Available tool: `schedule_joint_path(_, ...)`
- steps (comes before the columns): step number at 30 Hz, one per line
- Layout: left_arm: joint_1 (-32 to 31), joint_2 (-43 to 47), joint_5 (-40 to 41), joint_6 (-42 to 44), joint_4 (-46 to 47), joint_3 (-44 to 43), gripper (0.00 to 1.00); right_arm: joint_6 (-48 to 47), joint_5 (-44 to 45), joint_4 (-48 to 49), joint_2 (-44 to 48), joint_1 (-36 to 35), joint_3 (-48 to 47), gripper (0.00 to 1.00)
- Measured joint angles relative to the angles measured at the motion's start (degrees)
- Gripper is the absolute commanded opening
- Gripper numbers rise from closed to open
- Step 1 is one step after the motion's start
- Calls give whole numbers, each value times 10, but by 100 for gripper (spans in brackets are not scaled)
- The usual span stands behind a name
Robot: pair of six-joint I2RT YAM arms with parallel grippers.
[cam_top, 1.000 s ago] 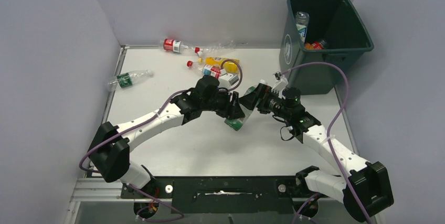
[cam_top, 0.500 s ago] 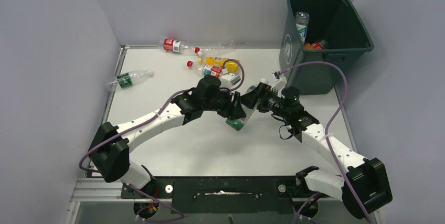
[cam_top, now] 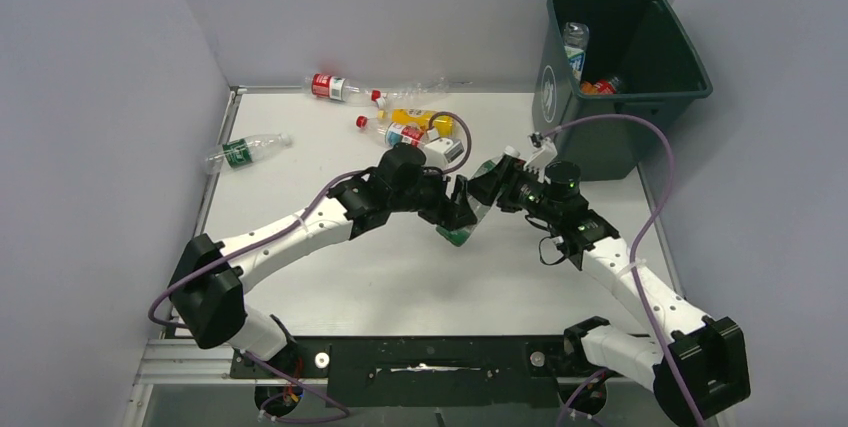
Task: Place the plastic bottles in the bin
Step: Pick up the plastic bottle at the center of the board.
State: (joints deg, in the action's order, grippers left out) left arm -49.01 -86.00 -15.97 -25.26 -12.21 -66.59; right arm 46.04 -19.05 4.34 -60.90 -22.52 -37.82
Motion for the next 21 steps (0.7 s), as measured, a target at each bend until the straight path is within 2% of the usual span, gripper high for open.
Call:
schedule_joint_path(7,0,33,45,1,-5,-18,69,-49,7,-74,16,34,-80,57)
schedule_joint_path(13,31,70,98,1,-41,-18,70,-108,43,-140,15,79,-189,58)
schedule_joint_path(21,42,75,116,-1,-59,-2,70,-169,64,-183,-6,146,-345,59)
